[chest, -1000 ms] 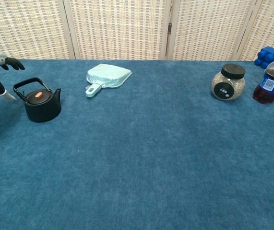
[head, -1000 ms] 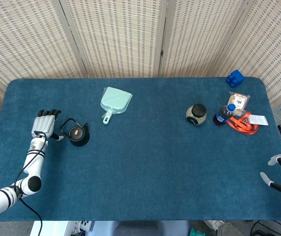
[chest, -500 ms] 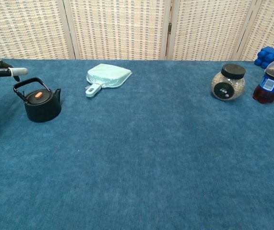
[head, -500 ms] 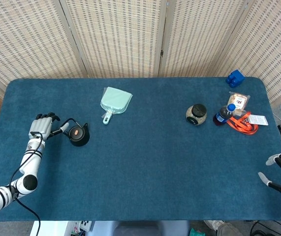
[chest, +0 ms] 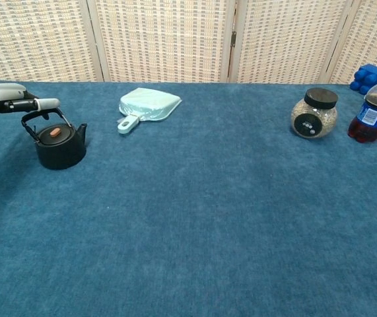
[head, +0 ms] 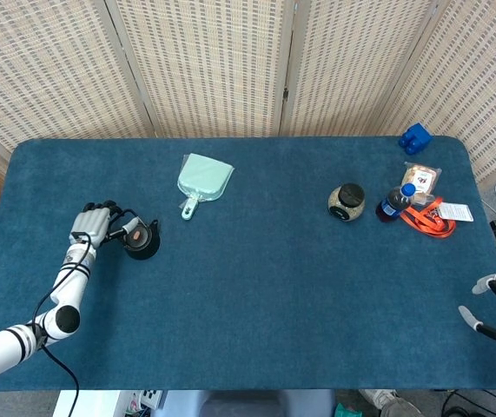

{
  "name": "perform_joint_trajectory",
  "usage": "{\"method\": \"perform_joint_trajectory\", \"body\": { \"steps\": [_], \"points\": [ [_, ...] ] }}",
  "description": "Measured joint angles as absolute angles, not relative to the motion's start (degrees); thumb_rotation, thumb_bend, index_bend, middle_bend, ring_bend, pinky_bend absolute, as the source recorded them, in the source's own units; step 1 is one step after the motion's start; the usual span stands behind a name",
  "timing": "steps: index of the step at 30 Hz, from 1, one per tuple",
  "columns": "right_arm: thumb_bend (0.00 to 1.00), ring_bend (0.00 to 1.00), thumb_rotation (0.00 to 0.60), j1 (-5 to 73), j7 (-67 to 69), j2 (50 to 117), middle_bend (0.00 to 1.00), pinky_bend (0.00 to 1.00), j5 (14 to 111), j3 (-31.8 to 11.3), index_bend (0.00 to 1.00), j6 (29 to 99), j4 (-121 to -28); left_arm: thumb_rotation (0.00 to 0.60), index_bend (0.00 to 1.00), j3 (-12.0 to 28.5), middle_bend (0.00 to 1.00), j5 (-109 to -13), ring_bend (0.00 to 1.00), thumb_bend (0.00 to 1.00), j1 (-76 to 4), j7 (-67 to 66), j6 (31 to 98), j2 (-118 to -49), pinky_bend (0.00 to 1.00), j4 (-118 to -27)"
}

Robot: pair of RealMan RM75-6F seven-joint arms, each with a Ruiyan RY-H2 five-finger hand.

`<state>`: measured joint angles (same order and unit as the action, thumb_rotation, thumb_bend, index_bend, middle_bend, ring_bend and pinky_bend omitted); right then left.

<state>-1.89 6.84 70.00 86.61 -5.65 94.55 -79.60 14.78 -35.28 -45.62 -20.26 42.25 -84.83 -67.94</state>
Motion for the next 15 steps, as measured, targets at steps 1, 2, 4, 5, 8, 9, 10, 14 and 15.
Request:
{"method": "perform_joint_trajectory", "body": {
  "steps": [1, 2, 4, 5, 8, 9, 10, 14, 15],
  "points": [
    [0.17, 0.36, 0.600, -1.92, 6.93, 70.03, 0.44, 0.37, 86.61, -5.65, 0.51, 94.58, -79.53, 0.054, 0.36, 14.84, 0.11, -35.65, 0.12, 0.17, -45.63, -19.87, 42.22, -84.73, 0.00, -68.40],
    [0.17, 0.36, 0.600, -1.95, 7.01, 70.05, 0.44, 0.37, 86.61, -5.64, 0.51, 94.60, -79.47, 0.054, 0.36, 14.89, 0.11, -36.04, 0.12, 0.17, -45.64, -19.51, 42.20, -84.60, 0.00, -68.89],
    [0.17, 0.36, 0.600, -2.00, 7.16, 70.10, 0.44, 0.37, 86.61, -5.66, 0.51, 94.70, -79.32, 0.054, 0.38, 14.96, 0.11, -37.02, 0.12, 0.17, -45.62, -18.72, 42.29, -84.21, 0.00, -70.17],
    [0.17, 0.36, 0.600, -2.02, 7.21, 70.11, 0.44, 0.37, 86.61, -5.67, 0.51, 94.73, -79.28, 0.054, 0.38, 14.97, 0.11, -37.44, 0.12, 0.17, -45.60, -18.38, 42.37, -84.01, 0.00, -70.77],
    [0.17, 0.36, 0.600, -2.09, 7.42, 70.17, 0.44, 0.37, 86.66, -5.67, 0.51, 94.83, -79.08, 0.053, 0.41, 14.94, 0.11, -38.83, 0.12, 0.17, -45.39, -17.38, 42.89, -83.17, 0.00, -72.89],
    [0.17, 0.36, 0.600, -2.09, 7.47, 70.18, 0.44, 0.37, 86.69, -5.66, 0.51, 94.84, -79.03, 0.053, 0.42, 14.88, 0.11, -39.32, 0.12, 0.17, -45.27, -17.07, 43.15, -82.78, 0.00, -73.79],
    [0.17, 0.36, 0.600, -2.09, 7.51, 70.20, 0.44, 0.37, 86.72, -5.66, 0.51, 94.85, -78.98, 0.053, 0.43, 14.82, 0.11, -39.68, 0.12, 0.17, -45.16, -16.87, 43.36, -82.47, 0.00, -74.49],
    [0.17, 0.36, 0.600, -2.06, 7.66, 70.24, 0.44, 0.37, 86.86, -5.68, 0.51, 94.89, -78.87, 0.053, 0.45, 14.33, 0.11, -41.43, 0.12, 0.17, -44.51, -16.19, 44.45, -80.79, 0.00, -78.08],
    [0.17, 0.36, 0.600, -2.04, 7.68, 70.25, 0.44, 0.37, 86.88, -5.67, 0.51, 94.87, -78.85, 0.053, 0.46, 14.13, 0.11, -42.06, 0.12, 0.16, -44.26, -16.01, 44.84, -80.19, 0.00, -79.32]
  ]
}}
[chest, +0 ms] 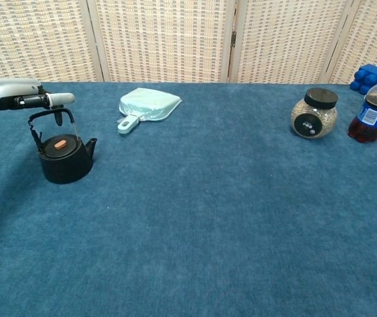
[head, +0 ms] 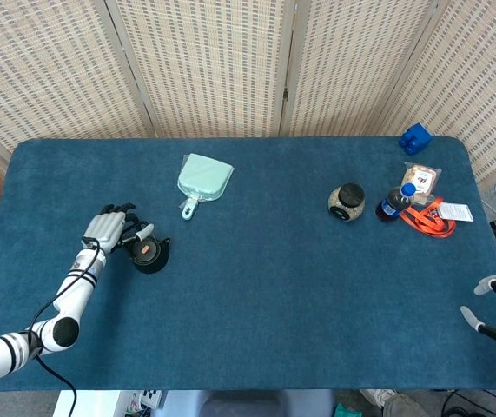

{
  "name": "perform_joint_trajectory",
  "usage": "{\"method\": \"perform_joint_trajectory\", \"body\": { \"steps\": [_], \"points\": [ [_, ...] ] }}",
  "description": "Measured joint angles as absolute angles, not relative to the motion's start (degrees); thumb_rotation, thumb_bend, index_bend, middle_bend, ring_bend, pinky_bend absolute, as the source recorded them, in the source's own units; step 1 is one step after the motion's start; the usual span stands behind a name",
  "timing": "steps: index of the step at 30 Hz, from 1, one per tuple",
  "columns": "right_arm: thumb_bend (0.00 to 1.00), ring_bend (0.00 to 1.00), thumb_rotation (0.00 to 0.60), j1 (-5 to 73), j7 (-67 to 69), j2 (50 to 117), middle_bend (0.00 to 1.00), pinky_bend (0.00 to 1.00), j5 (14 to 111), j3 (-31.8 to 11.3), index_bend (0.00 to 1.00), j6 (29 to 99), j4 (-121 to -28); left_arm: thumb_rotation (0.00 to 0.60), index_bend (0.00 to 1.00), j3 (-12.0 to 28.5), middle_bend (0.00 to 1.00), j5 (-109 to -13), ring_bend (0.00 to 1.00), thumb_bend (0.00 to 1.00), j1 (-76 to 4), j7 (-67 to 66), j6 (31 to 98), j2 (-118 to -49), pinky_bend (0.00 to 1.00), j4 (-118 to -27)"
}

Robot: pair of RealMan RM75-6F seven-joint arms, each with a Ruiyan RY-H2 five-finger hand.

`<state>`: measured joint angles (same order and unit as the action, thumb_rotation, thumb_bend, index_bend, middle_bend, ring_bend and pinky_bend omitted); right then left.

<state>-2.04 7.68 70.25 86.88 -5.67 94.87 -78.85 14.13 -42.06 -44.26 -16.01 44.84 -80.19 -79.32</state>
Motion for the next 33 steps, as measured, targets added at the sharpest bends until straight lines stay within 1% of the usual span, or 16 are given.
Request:
{"method": "perform_joint_trajectory", "body": {
  "steps": [12, 13, 15, 16, 17, 18, 19, 20, 21, 23, 24, 25, 26, 27, 28, 33],
  "points": [
    [0.17, 0.36, 0.600, -1.62, 7.55, 70.40, 0.44, 0.37, 87.38, -5.60, 0.51, 94.52, -78.90, 0.054, 0.48, 11.22, 0.11, -51.93, 0.12, 0.16, -40.54, -13.39, 49.83, -73.45, 0.00, -93.04],
    [0.17, 0.36, 0.600, -1.57, 7.53, 70.40, 0.44, 0.37, 87.41, -5.58, 0.51, 94.46, -78.91, 0.067, 0.48, 11.15, 0.11, -52.66, 0.12, 0.16, -40.30, -13.08, 50.47, -73.29, 0.00, -93.45],
    [0.17, 0.36, 0.600, -1.55, 7.58, 70.41, 0.44, 0.37, 87.42, -5.60, 0.51, 94.46, -78.91, 0.154, 0.46, 11.23, 0.11, -53.70, 0.12, 0.16, -39.87, -12.44, 52.13, -73.37, 0.00, -93.70],
    [0.17, 0.36, 0.600, -1.55, 7.63, 70.41, 0.44, 0.37, 87.42, -5.60, 0.51, 94.48, -78.91, 0.210, 0.45, 11.30, 0.11, -53.95, 0.12, 0.16, -39.77, -12.34, 52.86, -73.57, 0.00, -93.56],
    [0.17, 0.36, 0.600, -1.56, 7.68, 70.41, 0.44, 0.37, 87.42, -5.60, 0.51, 94.48, -78.89, 0.287, 0.43, 11.39, 0.11, -54.11, 0.12, 0.16, -39.71, -12.37, 53.58, -73.88, 0.00, -93.24],
    [0.17, 0.36, 0.600, -1.56, 7.71, 70.41, 0.44, 0.37, 87.41, -5.59, 0.51, 94.47, -78.86, 0.345, 0.41, 11.54, 0.11, -54.16, 0.12, 0.16, -39.68, -12.51, 54.43, -74.45, 0.00, -92.61],
    [0.17, 0.36, 0.600, -1.56, 7.75, 70.43, 0.44, 0.37, 87.40, -5.59, 0.51, 94.46, -78.79, 0.445, 0.39, 11.66, 0.11, -54.11, 0.12, 0.16, -39.69, -12.66, 54.90, -74.94, 0.00, -92.06],
    [0.17, 0.36, 0.600, -1.57, 7.80, 70.45, 0.44, 0.37, 87.37, -5.58, 0.51, 94.44, -78.75, 0.506, 0.37, 11.76, 0.11, -53.96, 0.12, 0.16, -39.76, -12.91, 55.17, -75.41, 0.00, -91.43],
    [0.17, 0.36, 0.600, -1.57, 7.85, 70.47, 0.44, 0.37, 87.35, -5.57, 0.51, 94.41, -78.71, 0.520, 0.35, 11.91, 0.11, -53.55, 0.12, 0.16, -39.93, -13.38, 55.35, -76.04, 0.00, -90.54],
    [0.17, 0.36, 0.600, -1.53, 7.91, 70.53, 0.44, 0.37, 87.34, -5.56, 0.51, 94.30, -78.62, 0.512, 0.32, 12.17, 0.11, -52.43, 0.12, 0.16, -40.30, -14.20, 55.50, -76.93, 0.00, -89.31],
    [0.17, 0.36, 0.600, -1.49, 7.90, 70.54, 0.44, 0.37, 87.35, -5.55, 0.51, 94.24, -78.60, 0.491, 0.30, 12.30, 0.11, -51.48, 0.12, 0.16, -40.64, -14.92, 55.45, -77.43, 0.00, -88.57],
    [0.17, 0.36, 0.600, -1.43, 7.87, 70.56, 0.44, 0.37, 87.36, -5.56, 0.51, 94.20, -78.59, 0.443, 0.28, 12.40, 0.11, -50.70, 0.12, 0.16, -40.92, -15.50, 55.34, -77.75, 0.00, -88.15],
    [0.17, 0.36, 0.600, -1.40, 7.86, 70.58, 0.44, 0.37, 87.36, -5.58, 0.51, 94.18, -78.59, 0.415, 0.27, 12.49, 0.11, -49.85, 0.12, 0.16, -41.22, -16.13, 55.23, -78.07, 0.00, -87.80],
    [0.17, 0.36, 0.600, -1.36, 7.86, 70.58, 0.44, 0.37, 87.37, -5.60, 0.51, 94.17, -78.61, 0.366, 0.25, 12.64, 0.11, -48.59, 0.12, 0.16, -41.65, -17.02, 55.10, -78.57, 0.00, -87.23],
    [0.17, 0.36, 0.600, -1.35, 7.83, 70.57, 0.44, 0.37, 87.39, -5.61, 0.51, 94.19, -78.61, 0.335, 0.24, 12.76, 0.11, -47.58, 0.12, 0.16, -41.99, -17.68, 54.99, -78.96, 0.00, -86.75],
    [0.17, 0.36, 0.600, -1.38, 7.73, 70.51, 0.44, 0.37, 87.21, -5.60, 0.51, 94.06, -78.69, 0.259, 0.22, 13.76, 0.11, -41.49, 0.12, 0.16, -44.20, -21.10, 54.42, -81.63, 0.00, -83.81]
  ]
}}
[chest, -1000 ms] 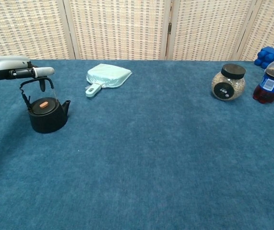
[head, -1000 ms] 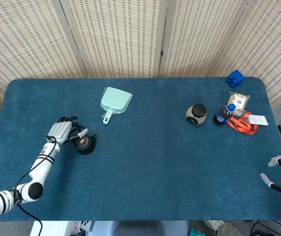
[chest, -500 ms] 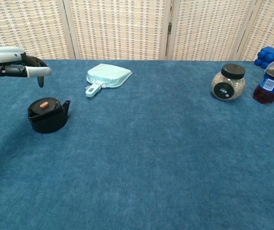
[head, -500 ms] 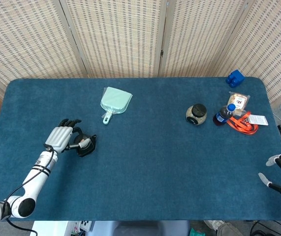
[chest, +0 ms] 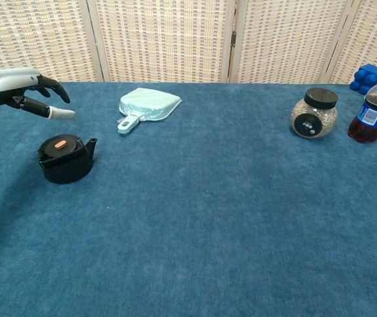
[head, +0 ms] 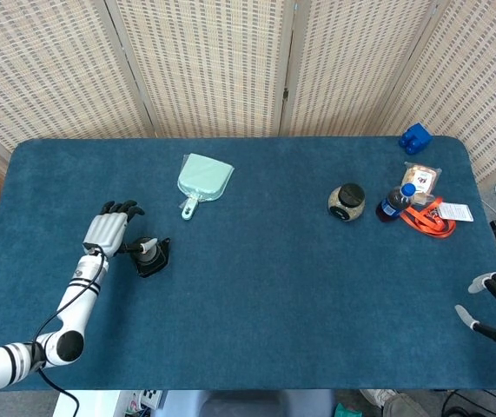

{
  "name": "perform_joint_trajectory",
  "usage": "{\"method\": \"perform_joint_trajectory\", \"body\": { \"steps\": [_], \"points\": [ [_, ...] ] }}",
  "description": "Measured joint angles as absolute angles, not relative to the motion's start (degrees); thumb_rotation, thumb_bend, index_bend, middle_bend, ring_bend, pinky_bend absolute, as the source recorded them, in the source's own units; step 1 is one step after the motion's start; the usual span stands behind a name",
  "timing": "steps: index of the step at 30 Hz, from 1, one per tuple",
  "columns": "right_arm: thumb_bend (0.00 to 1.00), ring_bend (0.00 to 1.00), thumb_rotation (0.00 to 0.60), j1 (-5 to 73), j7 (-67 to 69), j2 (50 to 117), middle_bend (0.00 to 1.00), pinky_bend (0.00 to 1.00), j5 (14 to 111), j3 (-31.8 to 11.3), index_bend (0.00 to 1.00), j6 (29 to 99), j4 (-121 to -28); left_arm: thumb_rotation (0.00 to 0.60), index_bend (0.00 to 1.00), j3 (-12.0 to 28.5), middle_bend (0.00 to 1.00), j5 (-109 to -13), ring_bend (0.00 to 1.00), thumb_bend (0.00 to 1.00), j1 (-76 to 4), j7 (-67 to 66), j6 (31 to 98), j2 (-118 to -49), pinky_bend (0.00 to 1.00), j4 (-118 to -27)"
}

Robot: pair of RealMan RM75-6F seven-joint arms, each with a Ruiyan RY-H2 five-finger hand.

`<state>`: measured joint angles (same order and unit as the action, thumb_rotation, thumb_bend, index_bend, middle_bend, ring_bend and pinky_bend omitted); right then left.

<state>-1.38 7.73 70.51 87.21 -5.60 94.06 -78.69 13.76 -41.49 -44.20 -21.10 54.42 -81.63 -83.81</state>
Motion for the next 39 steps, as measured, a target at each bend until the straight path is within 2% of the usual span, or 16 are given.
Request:
{"method": "perform_joint_trajectory", "body": {
  "steps": [4, 8, 14, 19, 22, 27, 32, 39],
  "points": [
    [0.17, 0.36, 0.600, -1.49, 7.80, 70.51, 0.44, 0.37, 87.07, -5.58, 0.51, 94.08, -78.64, 0.245, 0.20, 14.12, 0.11, -37.62, 0.11, 0.16, -46.04, -24.41, 53.84, -83.10, 0.00, -82.47],
    [0.17, 0.36, 0.600, -1.62, 7.99, 70.50, 0.44, 0.37, 86.96, -5.60, 0.51, 94.22, -78.51, 0.321, 0.20, 13.88, 0.11, -34.63, 0.11, 0.16, -47.79, -27.51, 53.23, -84.44, 0.00, -81.27],
    [0.17, 0.36, 0.600, -1.84, 8.33, 70.48, 0.44, 0.37, 86.78, -5.61, 0.51, 94.36, -78.25, 0.344, 0.19, 13.01, 0.11, -32.26, 0.10, 0.16, -49.41, -29.91, 52.34, -85.85, 0.00, -79.63],
    [0.17, 0.36, 0.600, -1.93, 8.58, 70.56, 0.44, 0.37, 86.66, -5.65, 0.51, 94.42, -78.02, 0.410, 0.18, 12.14, 0.10, -31.53, 0.10, 0.16, -50.05, -31.22, 51.86, -85.90, 0.00, -79.48],
    [0.17, 0.36, 0.600, -1.99, 8.68, 70.57, 0.44, 0.37, 86.65, -5.67, 0.51, 94.51, -77.95, 0.453, 0.17, 11.78, 0.09, -31.47, 0.10, 0.16, -50.10, -31.46, 51.72, -85.44, 0.00, -80.02],
    [0.17, 0.36, 0.600, -1.95, 8.85, 70.70, 0.43, 0.37, 86.77, -5.70, 0.51, 94.55, -77.77, 0.477, 0.15, 10.51, 0.08, -31.96, 0.09, 0.16, -49.80, -31.96, 51.60, -83.72, 0.00, -82.62],
    [0.17, 0.36, 0.600, -1.85, 8.88, 70.83, 0.43, 0.37, 86.96, -5.66, 0.51, 94.53, -77.68, 0.551, 0.13, 9.05, 0.07, -32.39, 0.07, 0.16, -49.66, -32.76, 51.21, -81.48, 0.00, -85.69],
    [0.17, 0.36, 0.600, -1.83, 8.91, 70.90, 0.43, 0.37, 87.23, -5.64, 0.51, 94.74, -77.65, 0.599, 0.13, 7.71, 0.06, -33.76, 0.07, 0.16, -49.36, -32.77, 51.80, -78.61, 0.00, -89.91]
  ]
}}
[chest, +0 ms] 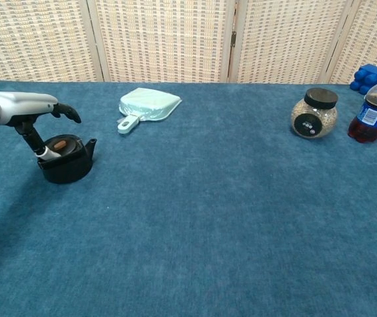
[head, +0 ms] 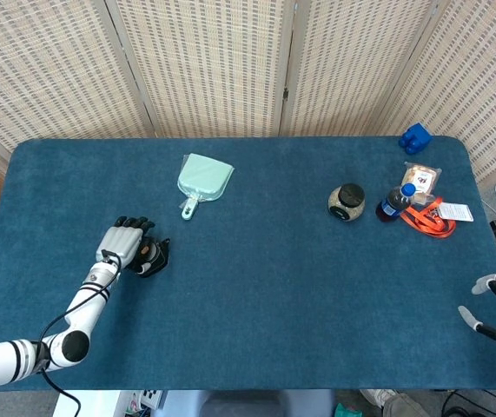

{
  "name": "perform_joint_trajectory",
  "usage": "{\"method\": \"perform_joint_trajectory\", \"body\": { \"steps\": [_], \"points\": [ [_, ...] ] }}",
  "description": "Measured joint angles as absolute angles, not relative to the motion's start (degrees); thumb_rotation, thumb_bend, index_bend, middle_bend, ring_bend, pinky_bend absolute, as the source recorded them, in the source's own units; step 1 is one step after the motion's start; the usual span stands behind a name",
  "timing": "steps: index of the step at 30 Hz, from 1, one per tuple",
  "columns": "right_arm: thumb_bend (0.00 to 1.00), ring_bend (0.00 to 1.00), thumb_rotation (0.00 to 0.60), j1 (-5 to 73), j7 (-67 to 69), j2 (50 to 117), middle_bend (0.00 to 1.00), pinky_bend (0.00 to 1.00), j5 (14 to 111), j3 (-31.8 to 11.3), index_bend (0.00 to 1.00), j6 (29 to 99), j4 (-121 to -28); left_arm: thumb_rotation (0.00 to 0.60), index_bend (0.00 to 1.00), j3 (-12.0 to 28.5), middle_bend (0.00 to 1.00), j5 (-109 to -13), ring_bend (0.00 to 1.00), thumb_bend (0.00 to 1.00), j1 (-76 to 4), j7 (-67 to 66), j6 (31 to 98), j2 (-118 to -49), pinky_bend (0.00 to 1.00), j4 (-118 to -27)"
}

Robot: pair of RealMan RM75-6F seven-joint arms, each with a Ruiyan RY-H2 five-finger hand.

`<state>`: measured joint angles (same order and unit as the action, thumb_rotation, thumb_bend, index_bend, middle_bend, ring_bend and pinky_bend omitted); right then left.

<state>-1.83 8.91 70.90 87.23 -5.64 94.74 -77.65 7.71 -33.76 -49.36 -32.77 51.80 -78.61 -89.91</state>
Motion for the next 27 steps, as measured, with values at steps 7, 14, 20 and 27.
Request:
{"method": "perform_joint_trajectory", "body": {
  "steps": [7, 14, 20, 27],
  "points": [
    [0.17, 0.36, 0.600, -1.79, 8.93, 70.94, 0.43, 0.37, 87.45, -5.65, 0.51, 94.95, -77.69, 0.600, 0.12, 6.25, 0.06, -34.21, 0.06, 0.16, -49.45, -33.11, 51.62, -76.43, 0.00, -92.43],
    [0.17, 0.36, 0.600, -1.86, 8.96, 70.97, 0.43, 0.37, 87.64, -5.62, 0.51, 95.24, -77.76, 0.600, 0.12, 5.06, 0.06, -32.81, 0.06, 0.16, -50.18, -34.09, 51.01, -74.78, 0.00, -92.92],
    [0.17, 0.36, 0.600, -1.79, 8.85, 71.05, 0.43, 0.37, 87.91, -5.62, 0.51, 95.41, -77.84, 0.600, 0.11, 3.75, 0.06, -31.97, 0.06, 0.16, -50.73, -35.92, 51.94, -73.95, 0.00, -92.77],
    [0.17, 0.36, 0.600, -1.81, 8.76, 70.95, 0.43, 0.37, 88.18, -5.58, 0.51, 95.70, -78.08, 0.600, 0.11, 2.61, 0.06, -30.74, 0.06, 0.16, -50.90, -37.99, 54.36, -73.90, 0.00, -92.05]
  ]
}}
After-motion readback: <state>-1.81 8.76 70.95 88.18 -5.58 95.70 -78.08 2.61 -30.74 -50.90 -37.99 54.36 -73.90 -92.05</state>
